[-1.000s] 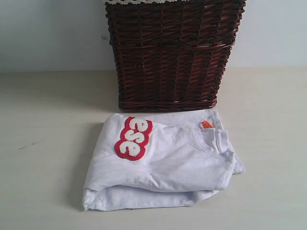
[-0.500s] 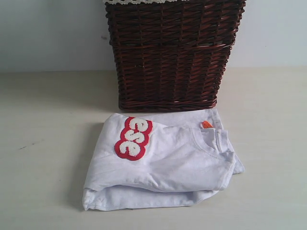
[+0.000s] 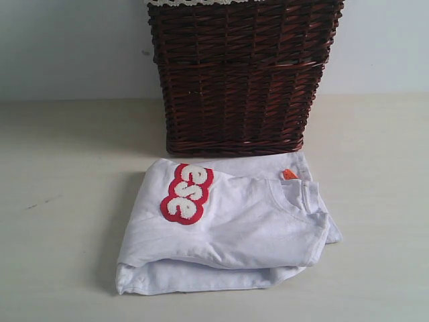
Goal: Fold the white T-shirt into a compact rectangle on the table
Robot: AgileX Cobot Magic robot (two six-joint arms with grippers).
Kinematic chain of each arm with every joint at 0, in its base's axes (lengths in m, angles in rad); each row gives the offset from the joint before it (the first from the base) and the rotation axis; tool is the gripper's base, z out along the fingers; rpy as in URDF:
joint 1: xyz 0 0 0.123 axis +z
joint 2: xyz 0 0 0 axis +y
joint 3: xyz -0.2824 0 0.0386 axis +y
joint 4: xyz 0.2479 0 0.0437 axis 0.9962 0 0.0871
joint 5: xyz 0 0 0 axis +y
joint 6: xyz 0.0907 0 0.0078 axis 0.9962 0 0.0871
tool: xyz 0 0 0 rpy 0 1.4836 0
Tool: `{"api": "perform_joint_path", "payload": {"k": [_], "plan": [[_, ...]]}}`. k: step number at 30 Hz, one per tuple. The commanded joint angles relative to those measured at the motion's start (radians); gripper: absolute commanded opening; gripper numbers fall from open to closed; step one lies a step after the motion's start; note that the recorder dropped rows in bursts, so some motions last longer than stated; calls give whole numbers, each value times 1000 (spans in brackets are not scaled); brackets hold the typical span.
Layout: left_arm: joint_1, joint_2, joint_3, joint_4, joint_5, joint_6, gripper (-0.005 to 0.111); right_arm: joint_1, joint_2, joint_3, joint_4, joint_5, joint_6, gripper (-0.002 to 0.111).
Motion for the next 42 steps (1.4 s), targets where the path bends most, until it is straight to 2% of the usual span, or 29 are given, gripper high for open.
{"api": "perform_joint_path", "payload": {"k": [1,8,13,21,26,37,42], "plan": [[2,-6,-1,-5,-9,0,42,-7,-5,4,-113,44,-11,0],[2,-6,-1,-5,-9,0,42,-7,-5,4,-277,85,51,0],[2,-6,-1,-5,-9,0,42,-7,-5,4,-434,119,182,0],[2,-6,-1,-5,-9,0,42,-7,-5,4,-431,152,193,0],[2,-6,-1,-5,-9,0,42,-7,-5,4,-437,233,121,0],[2,-6,-1,-5,-9,0,42,-7,-5,4,-416,210,150,0],[2,-6,-1,-5,-9,0,42,-7,-5,4,-418,294,145,0]]}}
